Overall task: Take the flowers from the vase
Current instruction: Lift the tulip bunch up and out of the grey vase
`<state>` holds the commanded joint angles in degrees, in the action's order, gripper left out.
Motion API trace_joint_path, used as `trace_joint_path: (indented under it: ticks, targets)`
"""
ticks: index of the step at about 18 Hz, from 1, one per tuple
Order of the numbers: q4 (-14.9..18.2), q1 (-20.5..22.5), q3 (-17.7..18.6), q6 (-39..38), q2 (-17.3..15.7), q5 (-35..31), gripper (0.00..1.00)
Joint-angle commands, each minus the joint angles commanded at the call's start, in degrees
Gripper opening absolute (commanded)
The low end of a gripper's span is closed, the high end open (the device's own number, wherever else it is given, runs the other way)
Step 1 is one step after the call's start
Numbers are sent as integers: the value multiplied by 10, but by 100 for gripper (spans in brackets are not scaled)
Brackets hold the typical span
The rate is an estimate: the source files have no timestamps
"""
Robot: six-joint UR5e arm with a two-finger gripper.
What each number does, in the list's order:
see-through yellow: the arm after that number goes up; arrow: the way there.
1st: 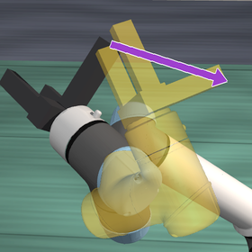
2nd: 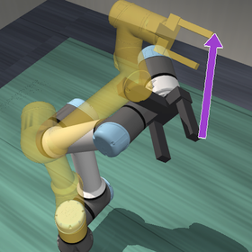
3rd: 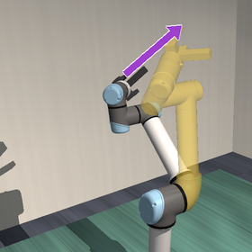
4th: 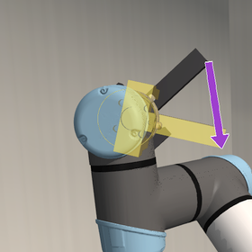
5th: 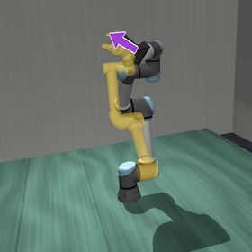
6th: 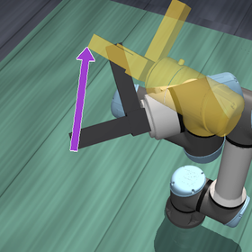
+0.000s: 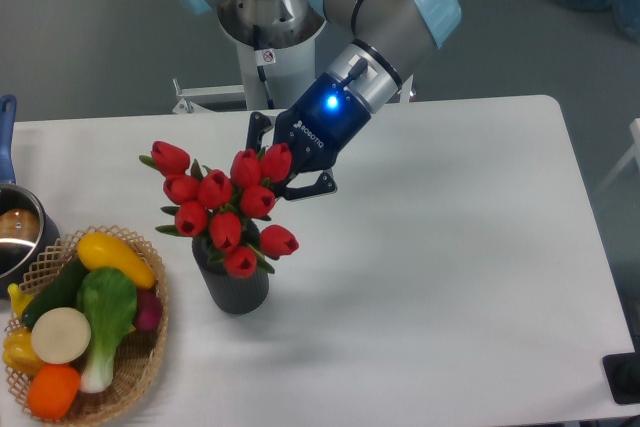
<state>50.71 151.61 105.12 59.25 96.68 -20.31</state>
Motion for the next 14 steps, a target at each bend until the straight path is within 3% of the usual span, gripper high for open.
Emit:
trace_joint_path:
  ticks: [9,14]
  targets:
    - [4,19,-31,-48,-3,30,2]
    - [4,21,-25,-54,-9,32,3]
